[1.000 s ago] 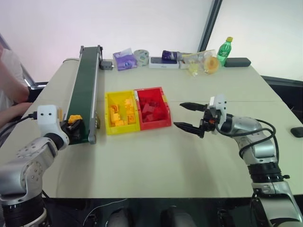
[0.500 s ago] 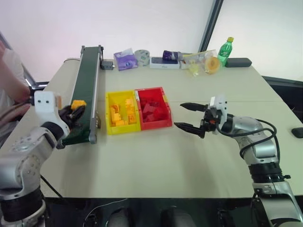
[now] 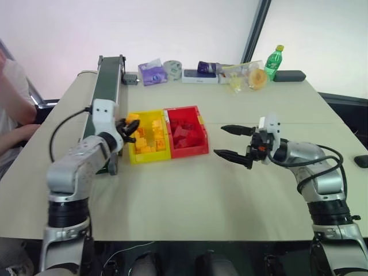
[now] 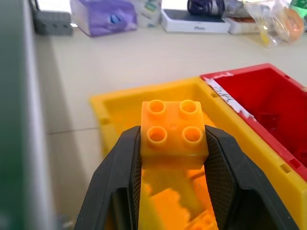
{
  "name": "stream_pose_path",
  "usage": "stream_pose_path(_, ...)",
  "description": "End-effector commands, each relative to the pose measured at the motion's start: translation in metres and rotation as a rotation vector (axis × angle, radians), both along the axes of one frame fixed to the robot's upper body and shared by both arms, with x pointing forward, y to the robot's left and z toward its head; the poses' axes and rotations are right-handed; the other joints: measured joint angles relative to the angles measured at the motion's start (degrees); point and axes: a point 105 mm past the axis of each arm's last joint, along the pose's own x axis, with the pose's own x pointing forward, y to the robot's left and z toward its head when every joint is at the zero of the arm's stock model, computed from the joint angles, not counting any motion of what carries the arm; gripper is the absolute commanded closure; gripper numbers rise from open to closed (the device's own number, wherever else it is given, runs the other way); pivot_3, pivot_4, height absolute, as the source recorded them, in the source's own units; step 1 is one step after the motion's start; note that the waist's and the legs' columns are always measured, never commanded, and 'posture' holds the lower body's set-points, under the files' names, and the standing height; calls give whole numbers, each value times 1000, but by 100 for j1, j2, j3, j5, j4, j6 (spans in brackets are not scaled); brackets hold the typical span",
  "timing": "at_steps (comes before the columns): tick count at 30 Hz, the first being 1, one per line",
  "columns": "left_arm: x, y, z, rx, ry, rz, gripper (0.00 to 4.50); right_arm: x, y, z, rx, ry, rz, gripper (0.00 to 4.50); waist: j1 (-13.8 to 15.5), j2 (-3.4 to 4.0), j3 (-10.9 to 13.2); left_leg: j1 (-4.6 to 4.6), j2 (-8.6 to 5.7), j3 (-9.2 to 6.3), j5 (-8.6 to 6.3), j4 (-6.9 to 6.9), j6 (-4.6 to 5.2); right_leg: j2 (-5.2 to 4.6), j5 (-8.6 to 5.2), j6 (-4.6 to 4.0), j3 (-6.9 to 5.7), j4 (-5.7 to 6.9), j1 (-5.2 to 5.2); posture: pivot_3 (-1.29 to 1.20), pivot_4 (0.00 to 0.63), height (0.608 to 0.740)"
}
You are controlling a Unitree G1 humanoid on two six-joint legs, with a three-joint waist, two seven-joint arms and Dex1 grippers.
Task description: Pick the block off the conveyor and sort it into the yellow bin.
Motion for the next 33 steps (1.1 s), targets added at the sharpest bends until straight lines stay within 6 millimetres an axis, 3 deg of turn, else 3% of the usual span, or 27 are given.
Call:
stream_pose_path(1,5,-13,13,21,-61,-7,3219,-8,-2,16,4,-70,4,0,-10,0,0,0,0,0,0,0,0,0,0,0,0,0,0,0,150,740)
stream_pose_path(8,7,-23,7,27,-55,-29,3219,-8,-3,14,6,-69,-11,0,0,0,0,0,-1,-1,0,3,-1,0,0,0,1,0,0,0,150,740)
stream_pose_path(14,9,-11,11,51,-78,34,241,-6,-3,13,9,-68,-15,0,0,0,0,0,-1,-2,1,3,-1,0,0,0,0,1,1,0,150,740)
stream_pose_path(15,8,-10,12,55,-79,32,48,-5,-3,13,9,-68,-15,0,1,0,0,0,-1,-2,1,3,-1,0,0,0,0,1,1,0,150,740)
stream_pose_path(17,7,-9,13,32,-74,32,48,-4,-3,12,9,-68,-14,0,1,0,0,0,-1,-2,1,3,-1,0,0,0,0,1,1,0,150,740)
stream_pose_path(23,-6,3,49,-13,-207,22,48,-3,-2,12,10,-72,-9,0,-1,0,0,0,0,-2,1,3,-1,-1,0,1,0,0,1,0,150,740)
stream_pose_path(26,-38,23,66,-7,-252,-81,48,-3,-5,10,4,-70,-8,0,-49,1,0,0,4,-1,1,1,-1,-1,0,0,1,0,-1,0,150,740)
stream_pose_path(28,-51,36,66,16,-235,-111,48,-3,-7,9,0,-67,-8,0,-69,2,1,3,3,-22,2,-5,-4,2,0,0,7,0,-3,0,150,740)
stream_pose_path(32,-74,87,60,138,-218,-73,48,-2,-15,6,-23,-59,-18,0,-39,3,2,3,1,-29,4,-6,-8,1,-1,-1,6,0,-2,0,150,740)
stream_pose_path(33,-76,110,50,182,-176,-28,48,-2,-19,4,-33,-50,-23,0,-36,3,2,3,0,-29,4,-6,-8,0,-1,-1,5,1,-2,0,150,740)
